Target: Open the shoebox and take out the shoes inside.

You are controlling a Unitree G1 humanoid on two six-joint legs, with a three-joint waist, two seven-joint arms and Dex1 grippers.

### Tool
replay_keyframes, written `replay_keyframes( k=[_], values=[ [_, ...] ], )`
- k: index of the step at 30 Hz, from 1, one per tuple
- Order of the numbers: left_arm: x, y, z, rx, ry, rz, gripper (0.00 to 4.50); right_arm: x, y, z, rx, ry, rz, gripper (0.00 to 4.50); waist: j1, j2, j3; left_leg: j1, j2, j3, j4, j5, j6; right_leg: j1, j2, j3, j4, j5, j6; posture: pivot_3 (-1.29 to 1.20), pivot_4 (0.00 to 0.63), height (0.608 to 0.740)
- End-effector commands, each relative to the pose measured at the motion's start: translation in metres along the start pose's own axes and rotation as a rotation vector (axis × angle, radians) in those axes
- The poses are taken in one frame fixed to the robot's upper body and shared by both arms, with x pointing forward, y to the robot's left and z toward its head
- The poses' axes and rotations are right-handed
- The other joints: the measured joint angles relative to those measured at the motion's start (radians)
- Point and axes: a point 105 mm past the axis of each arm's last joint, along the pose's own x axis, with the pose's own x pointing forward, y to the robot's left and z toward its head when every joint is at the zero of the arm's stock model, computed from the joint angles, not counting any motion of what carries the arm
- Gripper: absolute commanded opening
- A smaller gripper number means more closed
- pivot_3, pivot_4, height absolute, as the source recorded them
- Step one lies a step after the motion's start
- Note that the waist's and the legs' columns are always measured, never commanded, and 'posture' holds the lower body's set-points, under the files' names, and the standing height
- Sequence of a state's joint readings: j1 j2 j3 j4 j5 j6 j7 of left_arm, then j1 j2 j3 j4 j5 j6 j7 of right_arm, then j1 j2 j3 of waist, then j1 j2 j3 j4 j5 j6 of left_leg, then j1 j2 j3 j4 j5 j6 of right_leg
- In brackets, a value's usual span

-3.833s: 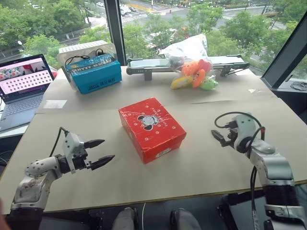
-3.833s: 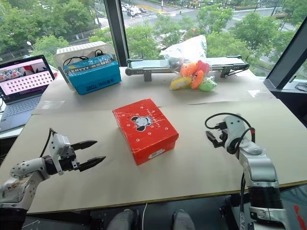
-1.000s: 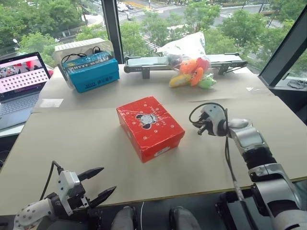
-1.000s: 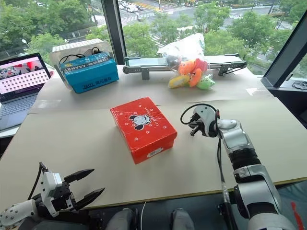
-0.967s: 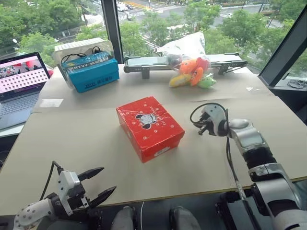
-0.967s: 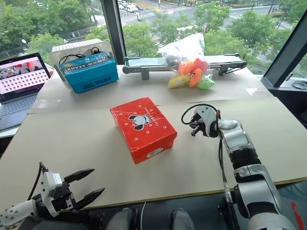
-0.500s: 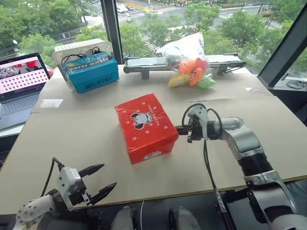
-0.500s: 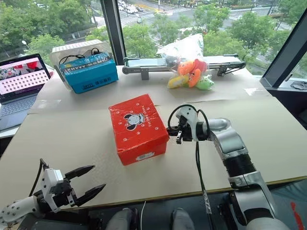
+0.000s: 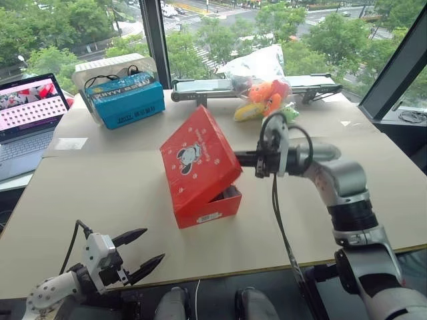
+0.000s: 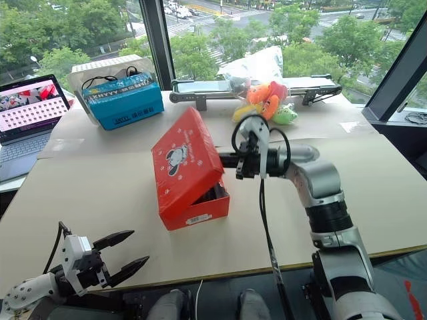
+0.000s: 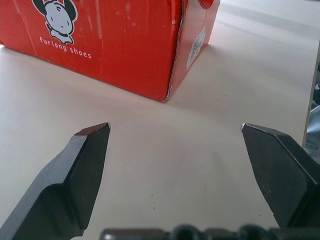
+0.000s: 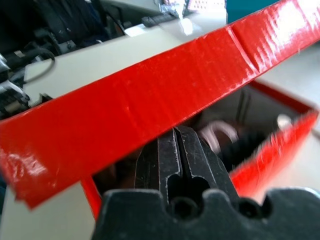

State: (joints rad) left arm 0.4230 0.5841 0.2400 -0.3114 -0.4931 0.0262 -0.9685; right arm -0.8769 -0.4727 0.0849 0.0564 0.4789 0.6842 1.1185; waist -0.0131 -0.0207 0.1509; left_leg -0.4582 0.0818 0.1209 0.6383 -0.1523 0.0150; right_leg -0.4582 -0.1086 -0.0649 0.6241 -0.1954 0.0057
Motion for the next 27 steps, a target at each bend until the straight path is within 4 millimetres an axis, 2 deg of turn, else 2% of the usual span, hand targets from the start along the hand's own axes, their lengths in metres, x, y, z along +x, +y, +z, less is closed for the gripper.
replay_keyframes(
  k=[1, 5, 8, 16, 20, 27],
  values=[
    [-0.003, -0.001, 0.004, 0.017, -0.017, 0.015, 4.5, 0.01, 0.026, 0.043, -0.118, -0.079, 0.148, 0.07, -0.001, 0.0, 0.0, 0.0, 0.0, 0.0, 0.0, 0.0, 0.0, 0.0, 0.0, 0.0, 0.0, 0.0, 0.0, 0.0, 0.15, 0.74],
    [-0.009, -0.002, 0.004, 0.012, -0.011, 0.031, 4.5, 0.03, 0.035, 0.05, -0.168, -0.068, 0.197, 0.07, -0.001, 0.0, 0.0, 0.0, 0.001, -0.002, 0.0, 0.0, 0.0, -0.001, 0.0, 0.0, 0.0, 0.0, -0.001, 0.0, 0.15, 0.74],
    [-0.015, -0.005, 0.005, 0.005, 0.0, 0.045, 4.5, 0.056, 0.041, 0.057, -0.187, -0.09, 0.236, 0.07, -0.006, 0.0, 0.0, 0.0, 0.001, -0.002, 0.0, 0.0, 0.0, -0.001, 0.0, 0.0, 0.0, -0.001, -0.001, 0.0, 0.15, 0.74],
    [-0.019, -0.008, 0.006, 0.008, 0.023, 0.03, 4.5, 0.129, 0.034, 0.042, -0.205, -0.046, 0.207, 0.07, -0.006, 0.0, 0.0, 0.0, 0.002, 0.001, 0.0, 0.0, -0.001, -0.005, 0.0, -0.003, 0.001, -0.001, -0.002, 0.0, 0.15, 0.74],
    [-0.022, -0.007, 0.008, 0.016, 0.025, 0.029, 4.5, 0.141, 0.037, 0.039, -0.204, -0.047, 0.232, 0.07, -0.001, 0.0, 0.0, -0.001, 0.002, 0.001, 0.0, -0.001, -0.003, -0.005, 0.0, -0.003, 0.0, -0.001, -0.002, 0.0, 0.15, 0.74],
    [-0.025, -0.011, 0.007, 0.013, 0.036, 0.026, 4.5, 0.137, 0.038, 0.035, -0.2, -0.046, 0.251, 0.07, -0.003, 0.0, 0.0, -0.002, 0.003, 0.001, -0.001, -0.001, -0.004, -0.007, 0.0, -0.003, 0.0, -0.001, -0.002, 0.0, 0.15, 0.74]
  ],
)
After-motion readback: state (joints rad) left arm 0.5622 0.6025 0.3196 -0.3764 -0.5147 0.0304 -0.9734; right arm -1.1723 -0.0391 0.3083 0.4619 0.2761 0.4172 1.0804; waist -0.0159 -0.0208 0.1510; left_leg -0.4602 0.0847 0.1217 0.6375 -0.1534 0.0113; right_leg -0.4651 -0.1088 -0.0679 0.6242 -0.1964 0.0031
